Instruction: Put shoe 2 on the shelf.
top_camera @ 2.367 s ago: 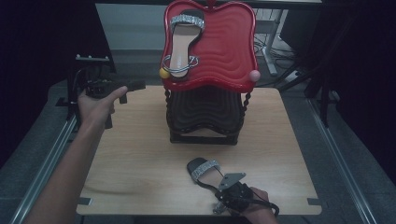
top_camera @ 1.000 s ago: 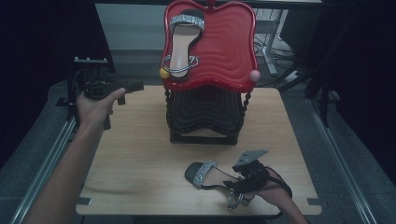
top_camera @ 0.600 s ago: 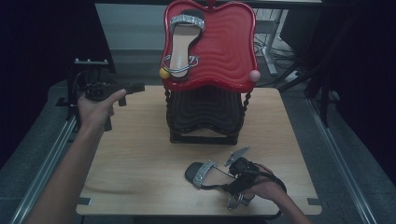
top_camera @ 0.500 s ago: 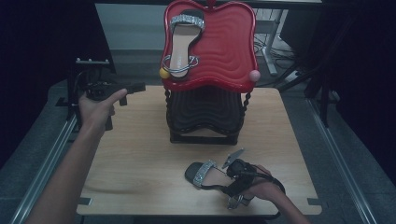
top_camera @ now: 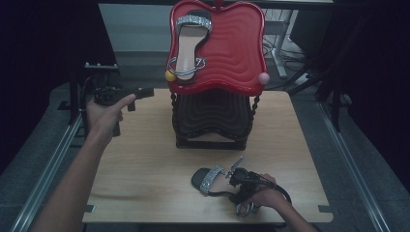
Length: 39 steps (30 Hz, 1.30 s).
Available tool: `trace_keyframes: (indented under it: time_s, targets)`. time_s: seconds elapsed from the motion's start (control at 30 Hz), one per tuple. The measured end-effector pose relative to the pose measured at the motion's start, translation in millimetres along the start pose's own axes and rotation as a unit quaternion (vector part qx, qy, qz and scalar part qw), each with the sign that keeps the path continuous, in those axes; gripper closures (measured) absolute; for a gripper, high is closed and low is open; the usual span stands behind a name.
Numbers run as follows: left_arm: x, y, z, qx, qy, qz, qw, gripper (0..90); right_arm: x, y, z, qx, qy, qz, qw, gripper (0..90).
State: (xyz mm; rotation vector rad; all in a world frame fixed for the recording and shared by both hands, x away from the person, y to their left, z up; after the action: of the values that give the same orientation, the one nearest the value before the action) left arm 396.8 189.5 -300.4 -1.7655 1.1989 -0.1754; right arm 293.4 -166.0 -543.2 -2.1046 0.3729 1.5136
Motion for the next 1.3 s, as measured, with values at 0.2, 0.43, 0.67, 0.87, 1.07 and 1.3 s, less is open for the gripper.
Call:
trace_keyframes:
  time_s: [0.2,0.43,0.67,0.87,1.07,1.3]
  targets:
    - [2.6,1.0,-1.1,0.002,0.001,0.002,1.0,30.8,-0.4,-7.4,0.8,-0.009,0.003,0.029,0.9995,41.9]
    - [0.6,2.2,0.1,0.001,-0.001,0.002,1.0,30.8,-0.6,-7.0,-2.1,-0.005,-0.007,0.027,0.9996,42.6]
    - [1.0,0.4,3.5,-0.002,-0.001,0.002,1.0,30.9,-8.3,-4.6,-11.8,0.044,-0.027,-0.003,0.9986,42.7]
    - [3.8,-0.5,7.5,-0.006,0.002,0.001,1.0,30.9,-20.5,10.3,-29.9,0.091,-0.063,-0.038,0.9931,42.8]
    - [3.2,1.0,6.8,-0.007,0.002,0.001,1.0,31.0,-36.6,34.5,-51.1,0.156,-0.084,-0.077,0.9812,42.8]
    - [-3.7,-1.9,0.9,-0.004,0.002,-0.008,1.0,31.1,-49.7,74.8,-76.8,0.226,-0.105,-0.115,0.9617,42.7]
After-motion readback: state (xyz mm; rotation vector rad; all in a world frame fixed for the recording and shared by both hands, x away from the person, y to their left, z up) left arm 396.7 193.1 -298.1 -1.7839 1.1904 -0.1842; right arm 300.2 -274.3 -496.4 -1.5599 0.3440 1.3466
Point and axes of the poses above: each handheld gripper's, and its own axes: x roughly forward along the jaws, y roughly out of its underside, z roughly to its left, the point moved 4 cm from there along x, roughly forward along the jaws, and after that the axes turned 15 degrees about y, right-handed, at the moved point
